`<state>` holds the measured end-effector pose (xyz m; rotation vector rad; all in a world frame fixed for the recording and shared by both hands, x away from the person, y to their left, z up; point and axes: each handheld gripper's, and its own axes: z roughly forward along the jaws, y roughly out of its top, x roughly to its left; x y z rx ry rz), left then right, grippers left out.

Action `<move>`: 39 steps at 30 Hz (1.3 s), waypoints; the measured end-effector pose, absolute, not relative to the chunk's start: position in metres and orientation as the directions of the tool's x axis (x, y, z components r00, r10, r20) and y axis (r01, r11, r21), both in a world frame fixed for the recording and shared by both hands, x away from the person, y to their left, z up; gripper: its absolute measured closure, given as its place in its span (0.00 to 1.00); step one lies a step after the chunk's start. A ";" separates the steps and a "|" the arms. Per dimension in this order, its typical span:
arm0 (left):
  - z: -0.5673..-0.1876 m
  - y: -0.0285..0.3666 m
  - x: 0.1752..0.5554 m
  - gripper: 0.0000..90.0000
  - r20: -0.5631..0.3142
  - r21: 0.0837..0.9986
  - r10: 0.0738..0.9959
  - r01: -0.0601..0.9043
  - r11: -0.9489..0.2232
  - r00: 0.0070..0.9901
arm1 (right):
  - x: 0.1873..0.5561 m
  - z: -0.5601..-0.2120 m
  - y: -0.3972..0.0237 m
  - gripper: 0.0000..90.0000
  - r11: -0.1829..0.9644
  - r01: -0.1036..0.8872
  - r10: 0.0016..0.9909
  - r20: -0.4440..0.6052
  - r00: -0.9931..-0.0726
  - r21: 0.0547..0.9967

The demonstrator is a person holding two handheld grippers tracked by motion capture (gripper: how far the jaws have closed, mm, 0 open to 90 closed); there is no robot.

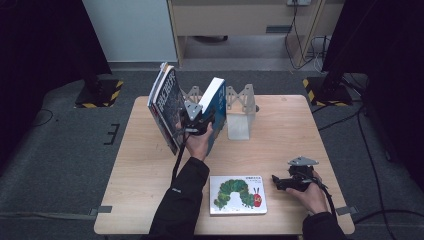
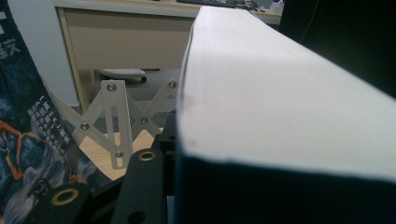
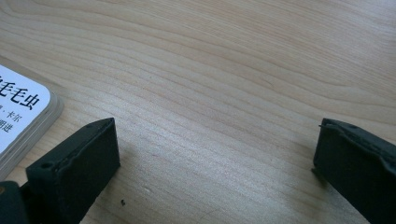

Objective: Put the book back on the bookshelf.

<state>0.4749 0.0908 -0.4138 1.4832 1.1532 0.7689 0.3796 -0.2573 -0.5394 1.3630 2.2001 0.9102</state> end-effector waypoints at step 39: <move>-0.434 0.088 0.457 0.66 -0.053 0.960 0.949 0.277 -0.036 0.309 | 0.380 -0.539 -0.257 0.00 0.316 0.637 0.894 0.006 -0.449 0.703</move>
